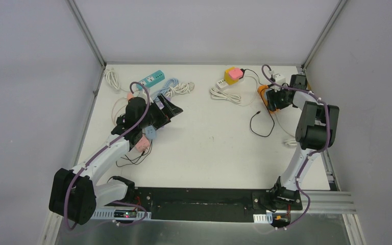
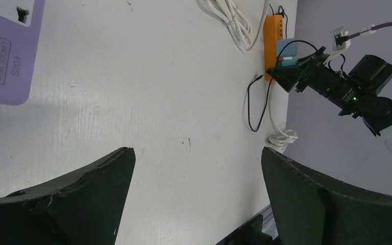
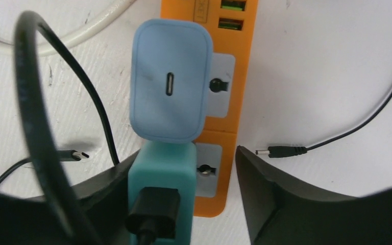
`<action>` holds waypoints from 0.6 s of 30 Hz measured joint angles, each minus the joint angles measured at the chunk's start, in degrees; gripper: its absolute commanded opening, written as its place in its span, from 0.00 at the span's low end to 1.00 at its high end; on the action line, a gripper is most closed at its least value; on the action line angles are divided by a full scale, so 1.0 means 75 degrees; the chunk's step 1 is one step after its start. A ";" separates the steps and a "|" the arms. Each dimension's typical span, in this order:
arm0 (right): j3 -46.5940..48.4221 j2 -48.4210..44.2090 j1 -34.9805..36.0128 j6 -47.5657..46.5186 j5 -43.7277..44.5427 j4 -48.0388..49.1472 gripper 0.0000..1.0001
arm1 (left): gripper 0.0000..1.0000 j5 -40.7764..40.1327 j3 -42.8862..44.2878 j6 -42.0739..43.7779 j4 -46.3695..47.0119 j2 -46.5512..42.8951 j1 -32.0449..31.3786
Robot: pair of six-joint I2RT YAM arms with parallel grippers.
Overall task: Pull the plug off the socket
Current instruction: Move the socket to the center of the board.
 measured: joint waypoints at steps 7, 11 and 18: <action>0.0015 0.0032 0.0041 0.0044 0.0026 -0.0041 0.36 | 0.97 0.0000 0.0000 0.0000 0.0003 0.0038 0.0000; 0.0015 0.0032 0.0041 0.0047 0.0023 -0.0041 0.31 | 0.97 0.0003 0.0000 0.0000 0.0003 0.0061 0.0000; -0.0012 0.0029 0.0041 0.0050 0.0017 -0.0012 0.23 | 0.97 0.0003 0.0000 0.0000 0.0003 0.0061 0.0000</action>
